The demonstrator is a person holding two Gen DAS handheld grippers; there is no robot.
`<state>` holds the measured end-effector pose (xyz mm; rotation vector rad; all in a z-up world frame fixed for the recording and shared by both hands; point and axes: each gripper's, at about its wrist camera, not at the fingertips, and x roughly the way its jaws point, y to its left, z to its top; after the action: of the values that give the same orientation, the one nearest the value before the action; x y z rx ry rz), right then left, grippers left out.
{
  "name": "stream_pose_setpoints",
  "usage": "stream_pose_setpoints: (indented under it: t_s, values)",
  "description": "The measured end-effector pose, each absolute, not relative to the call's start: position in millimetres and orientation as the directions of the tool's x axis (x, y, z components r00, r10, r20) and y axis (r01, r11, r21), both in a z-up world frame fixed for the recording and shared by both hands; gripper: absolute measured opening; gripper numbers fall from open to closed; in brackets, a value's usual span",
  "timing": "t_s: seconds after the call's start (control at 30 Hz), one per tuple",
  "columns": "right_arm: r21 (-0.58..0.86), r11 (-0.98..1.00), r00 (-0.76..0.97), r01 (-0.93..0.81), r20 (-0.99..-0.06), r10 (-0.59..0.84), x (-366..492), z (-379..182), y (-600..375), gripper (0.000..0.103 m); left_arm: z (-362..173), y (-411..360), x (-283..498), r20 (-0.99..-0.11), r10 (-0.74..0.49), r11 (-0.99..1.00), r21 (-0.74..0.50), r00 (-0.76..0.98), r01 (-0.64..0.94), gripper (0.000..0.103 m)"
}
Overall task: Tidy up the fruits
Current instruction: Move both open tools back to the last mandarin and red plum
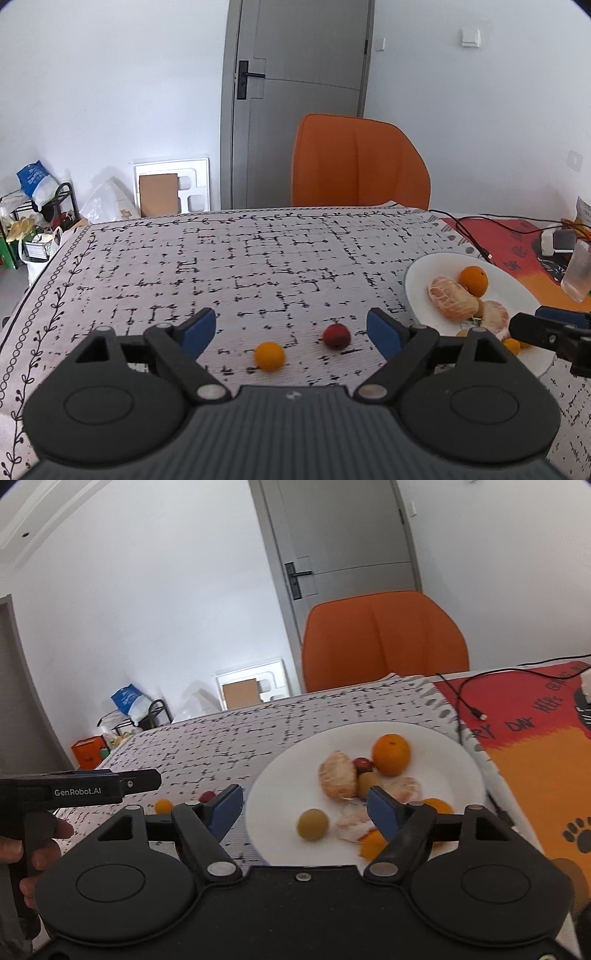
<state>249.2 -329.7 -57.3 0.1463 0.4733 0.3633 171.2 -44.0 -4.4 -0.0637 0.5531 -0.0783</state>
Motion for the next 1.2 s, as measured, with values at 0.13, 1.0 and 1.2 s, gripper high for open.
stream_pose_setpoints:
  t_s: [0.13,1.0,1.2]
  values:
    - [0.215,0.917,0.818,-0.335,-0.417,0.396,250,-57,-318,0.079,-7,-32,167,-0.519,-0.081,0.995,-0.098,0.851,0.036,0.087]
    - [0.123,0.881,0.755,-0.458,-0.469,0.458,282,-65,-269,0.103,-40,-10,187,-0.575,-0.148,0.987,-0.142,0.805,0.080,0.057]
    - [0.080,0.871,0.750,-0.485,-0.475,0.461,290,-65,-261,0.096,-48,-13,198,-0.589,-0.166,0.984,-0.153,0.791,0.093,0.049]
